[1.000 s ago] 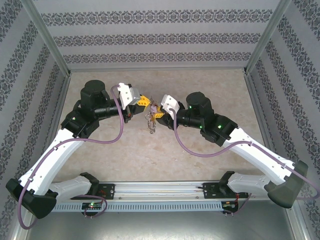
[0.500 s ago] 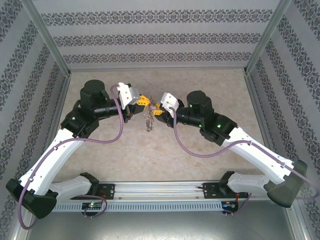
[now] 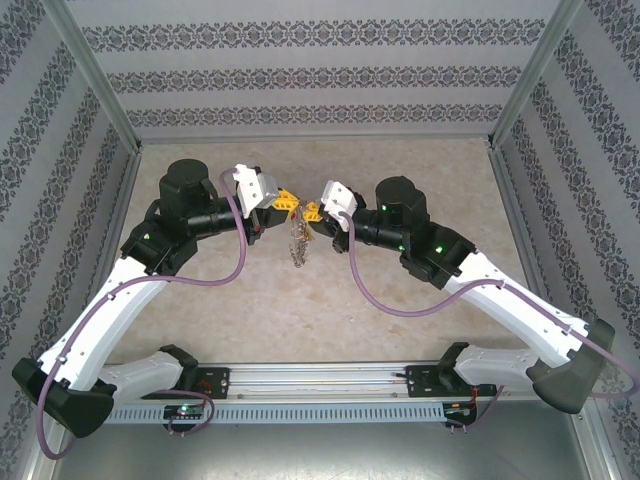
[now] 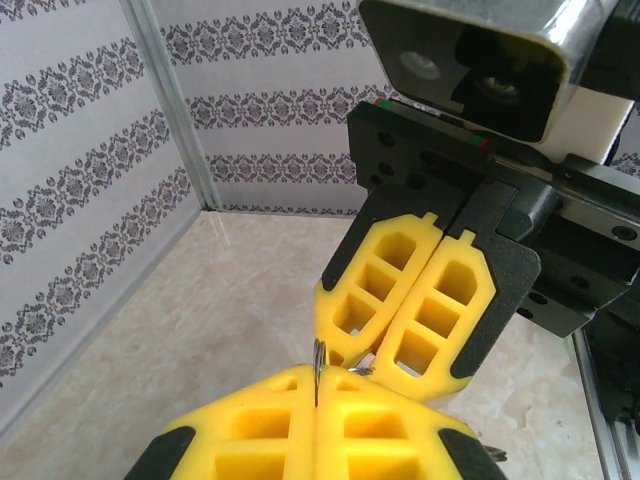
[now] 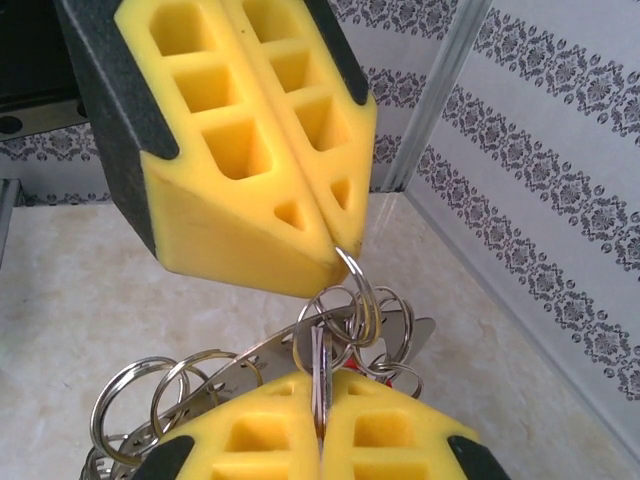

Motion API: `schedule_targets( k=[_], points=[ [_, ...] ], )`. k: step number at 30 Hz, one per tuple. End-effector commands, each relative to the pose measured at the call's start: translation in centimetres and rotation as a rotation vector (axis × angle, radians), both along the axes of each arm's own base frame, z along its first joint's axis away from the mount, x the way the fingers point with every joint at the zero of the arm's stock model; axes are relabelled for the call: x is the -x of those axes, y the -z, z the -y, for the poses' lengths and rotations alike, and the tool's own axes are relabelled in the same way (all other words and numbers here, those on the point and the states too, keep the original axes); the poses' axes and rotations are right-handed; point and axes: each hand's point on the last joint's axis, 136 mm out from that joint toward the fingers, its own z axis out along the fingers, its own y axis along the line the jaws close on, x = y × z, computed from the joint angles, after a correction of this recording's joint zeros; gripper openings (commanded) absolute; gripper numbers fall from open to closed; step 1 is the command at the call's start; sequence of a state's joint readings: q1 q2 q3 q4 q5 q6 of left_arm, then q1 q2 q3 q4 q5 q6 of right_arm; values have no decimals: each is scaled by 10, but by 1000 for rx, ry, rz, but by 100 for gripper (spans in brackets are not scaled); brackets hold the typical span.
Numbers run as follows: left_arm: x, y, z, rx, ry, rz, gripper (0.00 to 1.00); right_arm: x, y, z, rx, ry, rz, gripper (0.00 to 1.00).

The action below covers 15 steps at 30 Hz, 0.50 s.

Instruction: Put the keys on the keyring

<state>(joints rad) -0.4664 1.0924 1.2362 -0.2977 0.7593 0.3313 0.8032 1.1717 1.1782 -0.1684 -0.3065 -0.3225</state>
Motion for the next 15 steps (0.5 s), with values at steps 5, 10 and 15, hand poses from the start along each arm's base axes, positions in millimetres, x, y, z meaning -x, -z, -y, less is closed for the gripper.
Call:
schedule_targets(
  k=[5,10,15],
  points=[
    [6,-28,-5,67,10,87,0,6,0,5,42,-1,10,0],
    [5,-29,-6,74,7,86,0,8,15,7,92,2,-26,0],
    [5,-30,-7,80,8,82,0,5,22,7,116,13,-38,0]
  ],
)
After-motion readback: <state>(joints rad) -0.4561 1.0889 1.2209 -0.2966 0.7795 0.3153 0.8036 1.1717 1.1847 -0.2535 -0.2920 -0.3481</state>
